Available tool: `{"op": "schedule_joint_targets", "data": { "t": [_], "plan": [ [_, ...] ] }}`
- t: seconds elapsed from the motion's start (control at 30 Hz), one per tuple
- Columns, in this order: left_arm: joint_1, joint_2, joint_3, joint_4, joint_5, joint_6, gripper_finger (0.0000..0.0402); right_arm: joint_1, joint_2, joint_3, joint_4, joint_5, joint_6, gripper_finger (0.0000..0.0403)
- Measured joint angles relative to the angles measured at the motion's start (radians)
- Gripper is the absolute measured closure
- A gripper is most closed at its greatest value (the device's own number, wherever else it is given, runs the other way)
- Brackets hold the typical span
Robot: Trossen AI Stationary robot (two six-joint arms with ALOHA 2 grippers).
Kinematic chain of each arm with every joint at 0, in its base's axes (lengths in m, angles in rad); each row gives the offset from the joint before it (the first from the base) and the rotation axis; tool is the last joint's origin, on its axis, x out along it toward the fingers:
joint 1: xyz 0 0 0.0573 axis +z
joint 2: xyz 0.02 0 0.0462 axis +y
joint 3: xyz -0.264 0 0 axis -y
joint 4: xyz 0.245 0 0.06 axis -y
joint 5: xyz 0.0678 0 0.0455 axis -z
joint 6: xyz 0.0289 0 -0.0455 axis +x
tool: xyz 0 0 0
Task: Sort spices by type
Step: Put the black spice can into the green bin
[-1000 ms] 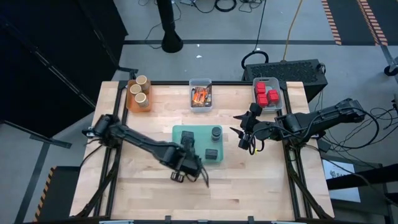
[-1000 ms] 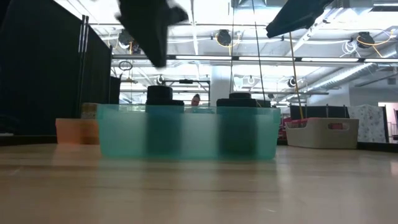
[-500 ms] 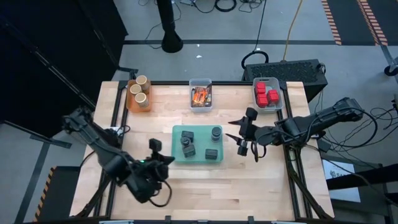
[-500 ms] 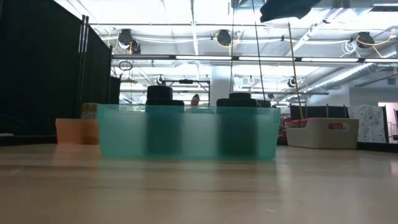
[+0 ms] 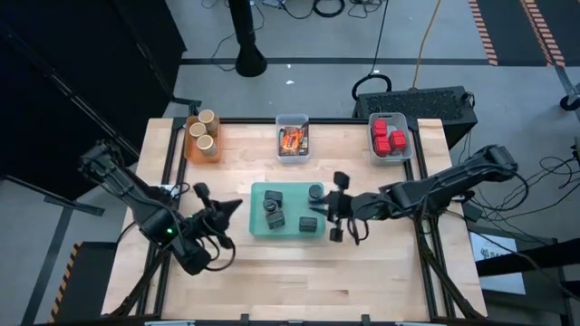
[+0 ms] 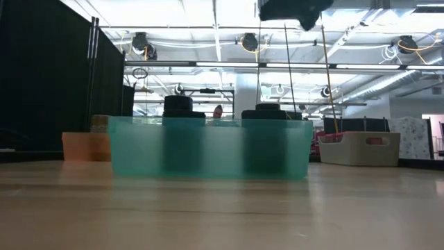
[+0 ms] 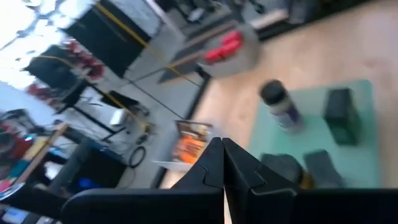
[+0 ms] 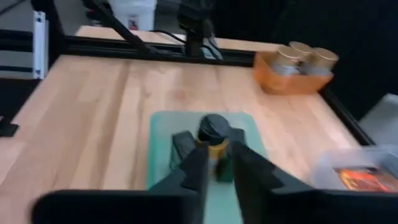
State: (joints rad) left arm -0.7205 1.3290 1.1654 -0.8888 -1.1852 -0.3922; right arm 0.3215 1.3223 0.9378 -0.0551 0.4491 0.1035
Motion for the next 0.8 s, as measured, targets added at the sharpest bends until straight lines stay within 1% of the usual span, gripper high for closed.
{"op": "schedule_joint_targets", "data": {
  "t": [0.07, 0.1, 0.17, 0.3, 0.4, 0.47, 0.7, 0.8],
  "plan": [
    [-0.004, -0.017, -0.001, -0.022, -0.053, -0.033, 0.0401, -0.002, 0.047, 0.0, 0.055, -0.027, -0.013, 0.0384],
    [-0.005, -0.027, -0.001, -0.027, -0.071, -0.043, 0.0401, -0.002, 0.07, 0.0, 0.08, -0.035, -0.021, 0.0393],
    [-0.006, -0.046, -0.001, -0.036, -0.093, -0.047, 0.0401, -0.002, 0.113, 0.0, 0.147, -0.037, -0.025, 0.0394],
    [-0.007, -0.07, -0.001, -0.037, -0.095, -0.047, 0.0401, -0.01, 0.19, 0.0, 0.281, -0.038, -0.014, 0.0397],
    [-0.007, -0.077, -0.001, -0.04, -0.096, -0.047, 0.0401, -0.019, 0.242, 0.0, 0.328, -0.045, 0.021, 0.0401],
    [-0.006, -0.076, -0.001, -0.042, -0.096, -0.047, 0.0401, -0.026, 0.276, 0.015, 0.337, -0.063, 0.061, 0.04],
    [-0.006, -0.076, -0.001, -0.044, -0.095, -0.046, 0.0401, -0.034, 0.427, 0.08, 0.324, -0.056, 0.118, 0.0402],
    [-0.007, -0.076, -0.001, -0.046, -0.093, -0.046, 0.0401, -0.041, 0.471, 0.117, 0.251, -0.013, 0.137, 0.0402]
  ]
}}
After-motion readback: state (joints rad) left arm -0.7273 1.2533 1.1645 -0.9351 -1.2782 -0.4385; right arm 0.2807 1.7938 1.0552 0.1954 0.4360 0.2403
